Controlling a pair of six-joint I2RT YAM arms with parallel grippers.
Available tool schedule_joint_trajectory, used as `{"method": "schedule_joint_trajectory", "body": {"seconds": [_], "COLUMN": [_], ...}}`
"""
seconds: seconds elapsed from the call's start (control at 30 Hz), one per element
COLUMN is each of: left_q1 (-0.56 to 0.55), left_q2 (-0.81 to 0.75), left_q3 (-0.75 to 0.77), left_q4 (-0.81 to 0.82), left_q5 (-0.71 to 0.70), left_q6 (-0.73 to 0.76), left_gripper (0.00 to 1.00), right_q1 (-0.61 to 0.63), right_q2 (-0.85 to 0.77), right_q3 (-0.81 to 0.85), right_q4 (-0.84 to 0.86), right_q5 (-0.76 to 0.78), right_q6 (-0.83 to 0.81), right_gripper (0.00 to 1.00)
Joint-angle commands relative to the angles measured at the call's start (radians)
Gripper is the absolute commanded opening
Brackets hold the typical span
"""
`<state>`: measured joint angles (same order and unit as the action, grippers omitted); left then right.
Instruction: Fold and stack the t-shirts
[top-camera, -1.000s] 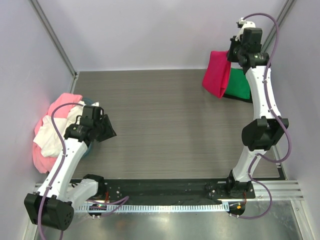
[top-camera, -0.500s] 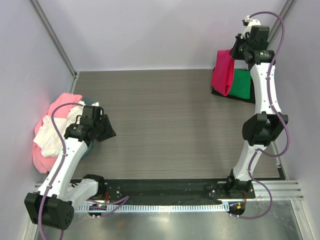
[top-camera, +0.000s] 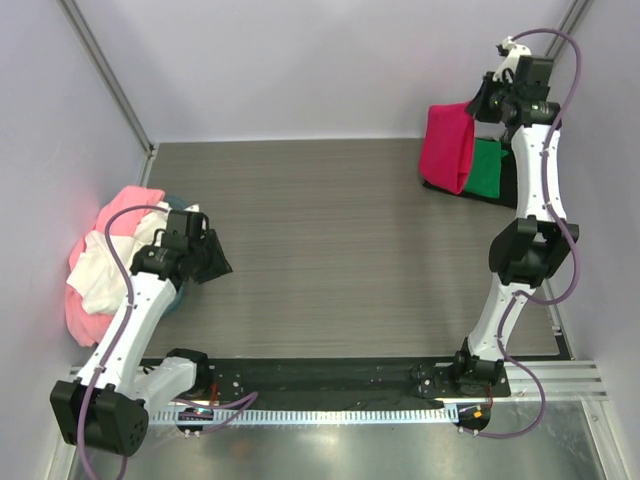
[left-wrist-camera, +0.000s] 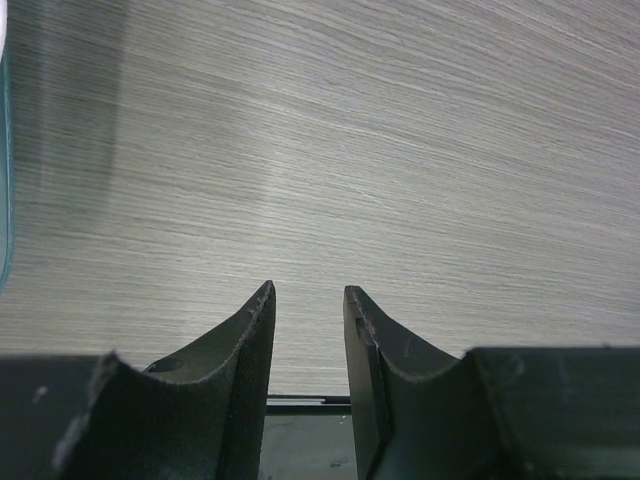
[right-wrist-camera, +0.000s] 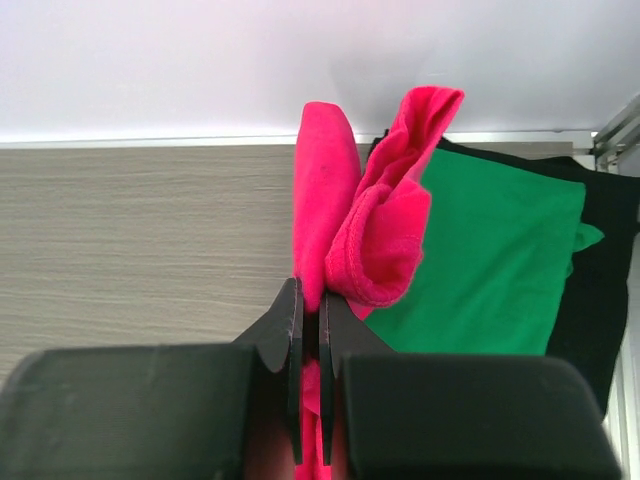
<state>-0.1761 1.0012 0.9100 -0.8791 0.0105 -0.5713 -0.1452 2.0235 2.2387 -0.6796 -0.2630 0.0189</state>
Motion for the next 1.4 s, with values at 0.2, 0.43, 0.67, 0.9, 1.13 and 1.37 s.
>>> {"method": "schedule_joint_trajectory", "body": {"seconds": [0.2, 0.43, 0.67, 0.9, 1.13, 1.37], "left_q1": [0.006, 0.004, 0.004, 0.006, 0.006, 0.006], "left_q2": [0.017, 0.036, 0.053, 0.045, 0.04, 0.017], "left_q3": [0.0, 0.0, 0.001, 0.003, 0.003, 0.003], "left_q4": [0.026, 0.022, 0.017, 0.014, 0.011, 0.014], "left_q5": [-0.003, -0.003, -0.003, -0.038, -0.044, -0.046], "left_q6": [0.001, 0.001, -0.001, -0.006, -0.007, -0.007], "left_gripper": [0.34, 0.33, 0.32, 0.32, 0.31, 0.31], "right_q1": [-0.137, -0.182, -0.203, -0.211, -0.238, -0.243], "right_q2": [0.108, 0.228, 0.325, 0.357, 0.452, 0.396], "right_q3": [0.133, 0.231, 0.318, 0.299, 0.275, 0.23], "right_q4": [0.1, 0.091, 0.109, 0.216, 0.264, 0.299], "right_q5": [-0.148, -0.14, -0.098, 0.007, 0.135, 0.297], "right_q6": [-0.002, -0.014, -0.048, -0.079, -0.02, 0.101], "right_gripper": [0.01, 0.01, 0.01, 0.01, 0.5, 1.0]}}
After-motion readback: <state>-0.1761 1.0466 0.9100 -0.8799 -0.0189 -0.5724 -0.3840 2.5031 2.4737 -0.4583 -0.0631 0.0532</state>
